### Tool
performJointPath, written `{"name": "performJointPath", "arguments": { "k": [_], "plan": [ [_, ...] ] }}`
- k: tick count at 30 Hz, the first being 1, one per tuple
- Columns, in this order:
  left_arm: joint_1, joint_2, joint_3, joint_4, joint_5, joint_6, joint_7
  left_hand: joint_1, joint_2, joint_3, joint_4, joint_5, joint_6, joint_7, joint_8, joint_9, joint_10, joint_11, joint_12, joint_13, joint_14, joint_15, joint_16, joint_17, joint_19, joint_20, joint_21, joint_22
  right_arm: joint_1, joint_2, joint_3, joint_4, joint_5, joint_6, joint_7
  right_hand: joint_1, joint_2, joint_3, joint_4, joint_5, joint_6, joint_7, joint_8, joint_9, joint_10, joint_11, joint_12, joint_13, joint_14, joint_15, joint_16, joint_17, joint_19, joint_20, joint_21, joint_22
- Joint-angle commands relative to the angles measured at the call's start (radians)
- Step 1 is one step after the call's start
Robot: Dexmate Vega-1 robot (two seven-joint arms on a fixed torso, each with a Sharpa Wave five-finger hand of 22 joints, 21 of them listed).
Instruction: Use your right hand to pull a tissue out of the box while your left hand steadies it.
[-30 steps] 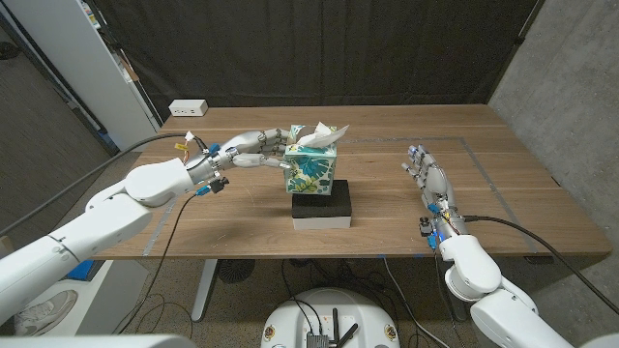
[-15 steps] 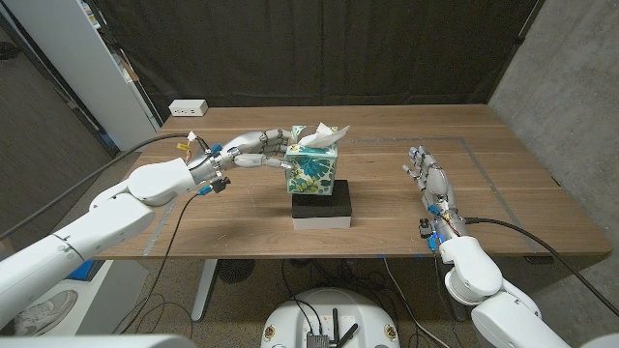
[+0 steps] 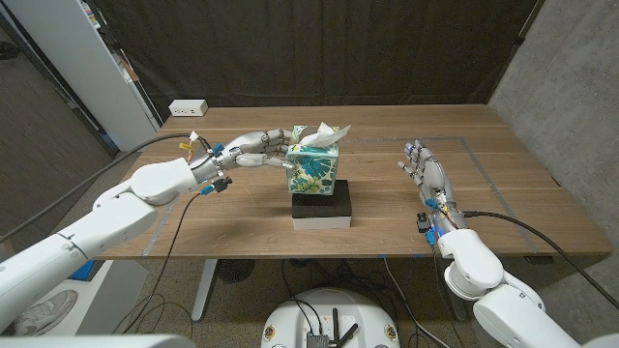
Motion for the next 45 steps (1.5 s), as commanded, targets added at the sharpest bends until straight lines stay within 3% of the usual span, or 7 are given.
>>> {"name": "performJointPath", "arguments": {
  "k": [1,13,29,45],
  "plan": [
    [-0.003,0.001,0.004,-0.004,0.003,0.004,0.002,0.000,0.009,0.000,0.000,0.006,0.006,0.000,0.000,0.004,0.006,-0.005,-0.005,0.003,0.000,-0.103,-0.002,0.003,0.062,-0.076,-0.002,0.005,0.012,-0.020,0.008,-0.062,0.003,-0.056,-0.002,0.003,0.036,0.006,-0.002,-0.001,0.004,0.011,0.008,0.003,0.009,0.014,0.007,0.002,0.005,0.017,0.007,0.004,0.012,0.009,-0.002,0.005],
    [-0.010,-0.001,0.010,-0.003,0.008,0.007,0.002,0.000,0.010,0.001,-0.001,0.006,0.006,0.000,-0.002,0.004,0.004,-0.005,-0.007,0.004,-0.001,-0.102,-0.004,0.003,0.060,-0.074,-0.004,0.005,0.025,-0.021,0.021,-0.104,-0.006,-0.090,-0.020,0.007,0.038,0.008,-0.006,-0.002,0.007,0.019,0.009,0.003,0.013,0.019,0.007,0.003,0.013,0.025,0.010,0.004,0.020,0.013,-0.002,0.005],
    [-0.033,-0.011,0.025,0.008,0.007,0.019,-0.007,-0.001,0.013,0.004,-0.001,0.006,0.006,0.001,-0.004,0.005,0.005,-0.004,-0.008,0.005,0.001,-0.101,-0.005,0.003,0.059,-0.075,-0.007,0.006,0.068,-0.040,0.041,-0.177,0.033,-0.244,-0.054,0.020,0.045,0.016,-0.015,-0.003,0.008,0.021,0.008,0.003,0.014,0.021,0.006,0.003,0.015,0.028,0.010,0.004,0.029,0.017,-0.004,0.005],
    [-0.061,-0.025,0.041,0.025,0.008,0.021,-0.020,0.000,0.012,0.004,-0.002,0.006,0.005,0.000,-0.006,0.005,0.004,-0.003,-0.010,0.006,0.000,-0.102,-0.006,0.003,0.059,-0.076,-0.009,0.006,0.106,-0.055,0.035,-0.204,-0.010,-0.276,-0.067,0.028,0.046,0.021,-0.023,-0.005,0.009,0.021,0.008,0.004,0.017,0.020,0.006,0.003,0.019,0.027,0.011,0.003,0.034,0.018,-0.006,0.006]
  ]
}}
